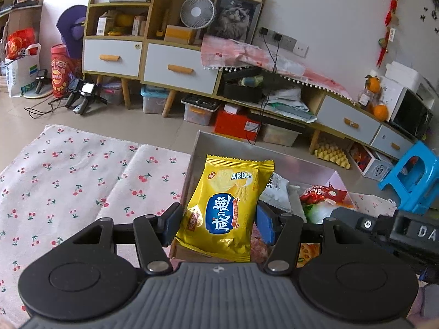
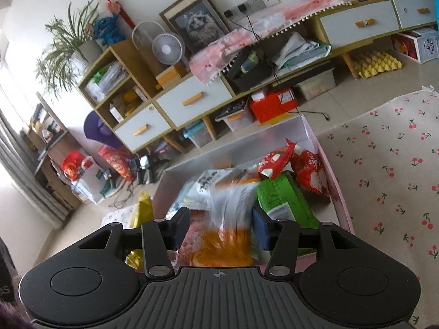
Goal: Organize snacks
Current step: 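Carry chip bag into pink box with left tool while right tool carries wafer pack there, then open both tools and move them back toward the last two snacks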
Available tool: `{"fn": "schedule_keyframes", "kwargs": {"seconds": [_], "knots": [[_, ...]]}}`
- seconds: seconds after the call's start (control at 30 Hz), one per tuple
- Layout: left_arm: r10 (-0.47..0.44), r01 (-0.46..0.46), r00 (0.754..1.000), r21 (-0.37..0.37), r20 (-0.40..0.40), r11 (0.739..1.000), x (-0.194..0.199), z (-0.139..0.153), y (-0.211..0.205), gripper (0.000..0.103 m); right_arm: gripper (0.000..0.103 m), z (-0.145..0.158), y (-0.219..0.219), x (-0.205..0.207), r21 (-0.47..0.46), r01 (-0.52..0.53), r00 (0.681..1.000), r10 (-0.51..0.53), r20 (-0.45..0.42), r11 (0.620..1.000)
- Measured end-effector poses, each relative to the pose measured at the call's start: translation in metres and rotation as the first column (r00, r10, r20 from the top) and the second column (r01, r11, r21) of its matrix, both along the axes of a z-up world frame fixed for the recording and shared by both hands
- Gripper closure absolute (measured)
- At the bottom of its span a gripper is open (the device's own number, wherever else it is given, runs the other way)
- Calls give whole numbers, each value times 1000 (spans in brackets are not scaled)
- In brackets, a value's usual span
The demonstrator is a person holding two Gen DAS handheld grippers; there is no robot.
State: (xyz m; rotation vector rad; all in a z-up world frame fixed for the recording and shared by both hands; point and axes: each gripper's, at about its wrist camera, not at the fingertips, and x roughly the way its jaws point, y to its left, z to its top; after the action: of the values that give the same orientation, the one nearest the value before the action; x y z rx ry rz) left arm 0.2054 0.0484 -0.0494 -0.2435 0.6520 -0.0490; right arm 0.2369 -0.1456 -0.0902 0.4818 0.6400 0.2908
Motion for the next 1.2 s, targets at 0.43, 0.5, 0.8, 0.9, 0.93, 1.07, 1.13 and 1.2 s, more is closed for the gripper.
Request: {"fn": "schedule_keyframes", "kwargs": {"seconds": [0.43, 0.5, 0.8, 0.9, 0.93, 1.07, 1.13, 1.2], "knots": [[-16, 16, 1000, 34, 0, 999, -4, 3, -1, 32, 35, 6, -12, -5, -19, 15, 1000, -15, -8, 1000], [-30, 30, 1000, 54, -6, 998, -6, 4, -4, 29, 35, 8, -11, -7, -34, 4, 1000, -4, -14, 999], [-100, 105, 994, 158, -42, 982, -21, 4, -7, 17, 28, 18, -15, -24, -111, -76, 997, 77, 5, 991], [-122, 130, 991, 184, -51, 974, -28, 3, -7, 13, 22, 20, -20, -30, -153, -92, 996, 94, 8, 984], [-131, 139, 990, 196, -54, 971, -31, 3, -7, 12, 21, 21, -23, -32, -165, -95, 995, 98, 9, 982], [-162, 169, 986, 260, -49, 951, -43, 3, -8, 7, 19, 24, -35, -42, -195, -105, 994, 109, 10, 975], [-178, 184, 983, 288, -49, 940, -48, 2, -9, 6, 17, 24, -40, -48, -212, -113, 993, 118, 10, 971], [-195, 203, 979, 302, -56, 931, -51, 1, -10, 6, 16, 24, -45, -54, -232, -126, 991, 132, 9, 964]]}}
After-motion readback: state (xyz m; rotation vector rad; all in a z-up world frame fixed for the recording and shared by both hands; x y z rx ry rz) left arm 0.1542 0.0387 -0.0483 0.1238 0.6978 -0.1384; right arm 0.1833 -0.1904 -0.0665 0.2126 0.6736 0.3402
